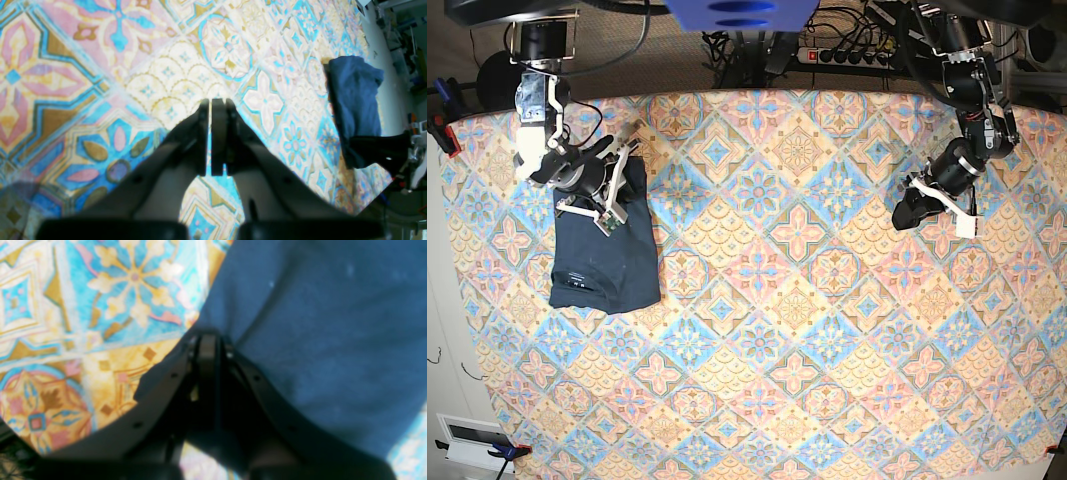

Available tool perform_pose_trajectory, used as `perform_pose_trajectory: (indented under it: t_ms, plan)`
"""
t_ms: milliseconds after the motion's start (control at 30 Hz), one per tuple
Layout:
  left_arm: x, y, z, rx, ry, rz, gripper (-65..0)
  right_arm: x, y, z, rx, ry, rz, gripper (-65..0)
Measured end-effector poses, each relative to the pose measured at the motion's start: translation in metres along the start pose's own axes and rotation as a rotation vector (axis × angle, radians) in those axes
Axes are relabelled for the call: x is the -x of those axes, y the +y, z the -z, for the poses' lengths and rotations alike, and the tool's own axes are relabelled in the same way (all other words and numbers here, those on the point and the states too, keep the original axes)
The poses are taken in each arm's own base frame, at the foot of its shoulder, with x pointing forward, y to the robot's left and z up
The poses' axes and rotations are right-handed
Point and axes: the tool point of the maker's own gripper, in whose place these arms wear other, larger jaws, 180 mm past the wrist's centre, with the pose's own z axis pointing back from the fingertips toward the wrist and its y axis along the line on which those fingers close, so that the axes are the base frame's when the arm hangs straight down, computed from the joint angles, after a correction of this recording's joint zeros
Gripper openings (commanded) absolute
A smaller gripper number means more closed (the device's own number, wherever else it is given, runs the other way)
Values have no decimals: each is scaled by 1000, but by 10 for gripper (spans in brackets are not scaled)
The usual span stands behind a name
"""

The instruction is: Layout the t-shirt on the table in an organized manner, then fold the t-shirt properly

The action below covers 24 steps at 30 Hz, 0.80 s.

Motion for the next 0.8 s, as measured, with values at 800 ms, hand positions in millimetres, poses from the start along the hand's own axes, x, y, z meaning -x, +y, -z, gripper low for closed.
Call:
perform_pose_trajectory:
  t_ms: [800]
  plan:
    - [17,23,-153,-254,173,303,-650,99,9,-105,128,-4,360,-620]
